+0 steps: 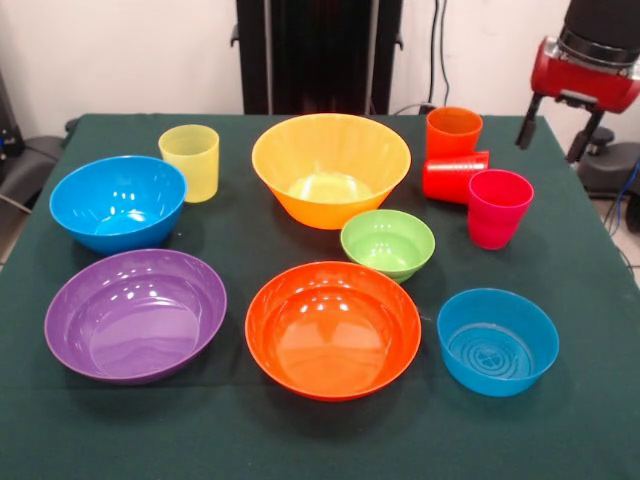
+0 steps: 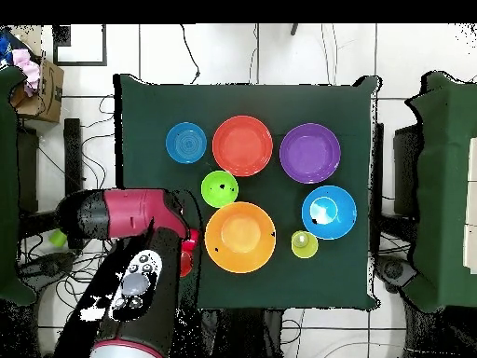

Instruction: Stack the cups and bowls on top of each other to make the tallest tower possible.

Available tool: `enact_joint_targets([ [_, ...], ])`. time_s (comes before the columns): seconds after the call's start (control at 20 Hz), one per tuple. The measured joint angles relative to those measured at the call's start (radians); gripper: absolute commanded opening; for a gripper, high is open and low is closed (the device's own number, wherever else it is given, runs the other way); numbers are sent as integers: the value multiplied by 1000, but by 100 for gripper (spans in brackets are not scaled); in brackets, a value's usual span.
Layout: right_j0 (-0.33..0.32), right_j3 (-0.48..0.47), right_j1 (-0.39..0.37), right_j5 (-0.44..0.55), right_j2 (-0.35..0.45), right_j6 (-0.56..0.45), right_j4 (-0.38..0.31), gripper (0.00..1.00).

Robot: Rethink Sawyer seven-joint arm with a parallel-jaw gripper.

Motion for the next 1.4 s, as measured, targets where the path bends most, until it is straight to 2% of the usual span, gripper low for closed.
enact_joint_targets([
  [0.25, -58, -9, -7, 0, 1, 0, -22, 100],
  [0.4, -148, -21, -24, 1, 4, 0, -62, 100],
  [0.5, -181, -28, -31, 3, 5, 0, -79, 100],
  [0.55, -222, -39, -39, 9, 6, 0, -98, 100],
  [0.75, -295, -59, -54, 29, 11, 0, -137, 100],
  [0.95, -337, -81, -60, 53, 15, 0, -169, 100],
  [1.4, -343, -137, -59, 95, 56, 0, -190, 100],
])
